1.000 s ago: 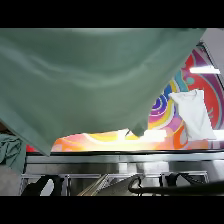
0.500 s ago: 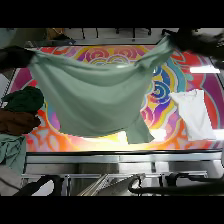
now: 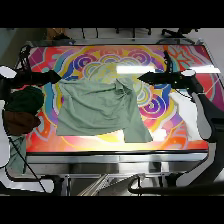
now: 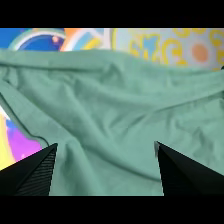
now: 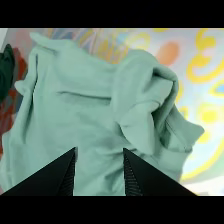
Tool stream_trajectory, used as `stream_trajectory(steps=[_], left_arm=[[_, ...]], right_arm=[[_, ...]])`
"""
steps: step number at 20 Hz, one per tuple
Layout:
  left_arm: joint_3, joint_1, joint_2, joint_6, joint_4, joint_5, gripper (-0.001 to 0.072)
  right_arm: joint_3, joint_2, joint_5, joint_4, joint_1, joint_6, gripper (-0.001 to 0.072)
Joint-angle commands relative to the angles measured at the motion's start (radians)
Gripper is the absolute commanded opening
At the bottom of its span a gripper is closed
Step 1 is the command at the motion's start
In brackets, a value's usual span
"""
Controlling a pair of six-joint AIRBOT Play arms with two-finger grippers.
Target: Fold the shirts.
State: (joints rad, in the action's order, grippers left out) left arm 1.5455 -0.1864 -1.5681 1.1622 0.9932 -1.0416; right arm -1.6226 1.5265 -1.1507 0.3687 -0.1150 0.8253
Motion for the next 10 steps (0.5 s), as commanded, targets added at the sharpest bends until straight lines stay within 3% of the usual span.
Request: stream_trajectory(steps=[1, 5, 10], left_arm=[[0.016, -0.09, -0.018, 0.074, 0.085, -0.275, 0.0677], [-0.182, -0.185, -0.006, 0.085, 0.089, -0.475, 0.0666], [-0.547, -0.255, 0.078, 0.05, 0.088, -0.32, 0.0668]], right_arm=[[0.022, -0.047, -0.214, 0.146, -0.109, 0.09, 0.0342], [0.22, -0.13, -0.262, 0.258, -0.153, 0.095, 0.0342], [0.467, -0.172, -0.196, 0.309, -0.149, 0.089, 0.0343]])
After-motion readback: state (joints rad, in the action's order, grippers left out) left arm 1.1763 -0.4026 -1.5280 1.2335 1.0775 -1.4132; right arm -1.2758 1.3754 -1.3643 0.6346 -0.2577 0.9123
